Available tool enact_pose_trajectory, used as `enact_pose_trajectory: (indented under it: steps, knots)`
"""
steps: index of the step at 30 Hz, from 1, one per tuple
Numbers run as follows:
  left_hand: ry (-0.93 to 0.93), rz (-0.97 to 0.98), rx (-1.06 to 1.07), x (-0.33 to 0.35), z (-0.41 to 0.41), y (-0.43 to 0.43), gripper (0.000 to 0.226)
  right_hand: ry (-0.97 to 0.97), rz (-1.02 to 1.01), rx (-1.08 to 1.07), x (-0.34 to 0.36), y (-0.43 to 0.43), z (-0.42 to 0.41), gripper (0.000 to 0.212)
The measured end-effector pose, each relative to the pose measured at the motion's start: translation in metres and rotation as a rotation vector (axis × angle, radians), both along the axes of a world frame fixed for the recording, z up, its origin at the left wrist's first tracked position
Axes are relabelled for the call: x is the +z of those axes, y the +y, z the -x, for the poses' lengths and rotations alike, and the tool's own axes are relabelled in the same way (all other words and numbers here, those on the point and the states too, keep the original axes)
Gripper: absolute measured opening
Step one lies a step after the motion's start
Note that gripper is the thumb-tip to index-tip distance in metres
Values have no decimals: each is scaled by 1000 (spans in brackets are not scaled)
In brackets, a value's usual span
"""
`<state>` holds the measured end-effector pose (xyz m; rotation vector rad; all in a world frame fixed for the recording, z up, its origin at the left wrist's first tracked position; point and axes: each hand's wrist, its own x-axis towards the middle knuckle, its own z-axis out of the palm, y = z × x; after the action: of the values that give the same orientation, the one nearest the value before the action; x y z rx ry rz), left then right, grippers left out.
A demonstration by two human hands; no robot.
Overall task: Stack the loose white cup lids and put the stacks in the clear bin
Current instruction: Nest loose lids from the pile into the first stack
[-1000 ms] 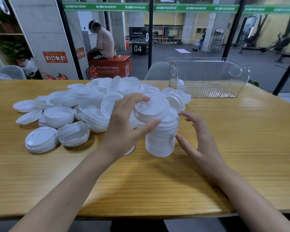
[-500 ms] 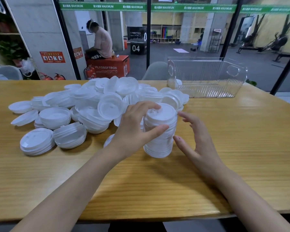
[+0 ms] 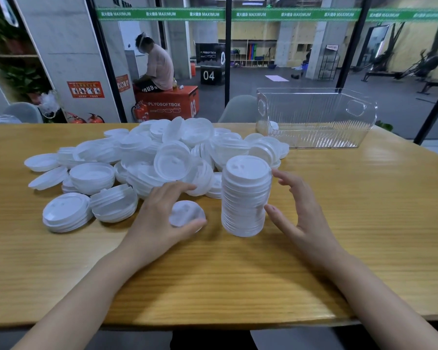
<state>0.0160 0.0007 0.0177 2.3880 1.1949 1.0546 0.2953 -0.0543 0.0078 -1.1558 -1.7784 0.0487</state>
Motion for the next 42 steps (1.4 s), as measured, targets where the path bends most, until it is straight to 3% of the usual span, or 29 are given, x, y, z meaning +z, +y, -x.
enact_pose_trajectory:
  steps: [5, 11, 14, 16, 20, 29, 39, 42]
  knots:
    - [160, 67, 41, -17, 26, 4, 65, 0, 9, 4, -1, 1, 0, 54]
    - [188, 97, 62, -21, 25, 6, 63, 4, 26, 9, -2, 1, 0, 56]
    - [69, 84, 65, -12, 20, 2, 52, 4, 24, 11, -2, 1, 0, 55]
    - [-115, 64, 66, 1, 12, -3, 46, 6, 21, 12, -1, 1, 0, 55]
    - [-358, 81, 14, 34, -13, -8, 51, 9, 20, 11, -1, 1, 0, 56]
    - [-199, 17, -160, 57, -69, 4, 56, 41, 0, 1, -3, 3, -1, 59]
    - [-184, 26, -180, 46, -71, 9, 50, 106, 141, -67, -7, 5, 0, 73]
    - [-188, 23, -196, 44, -71, 9, 50, 153, 268, -54, -7, 3, 0, 90]
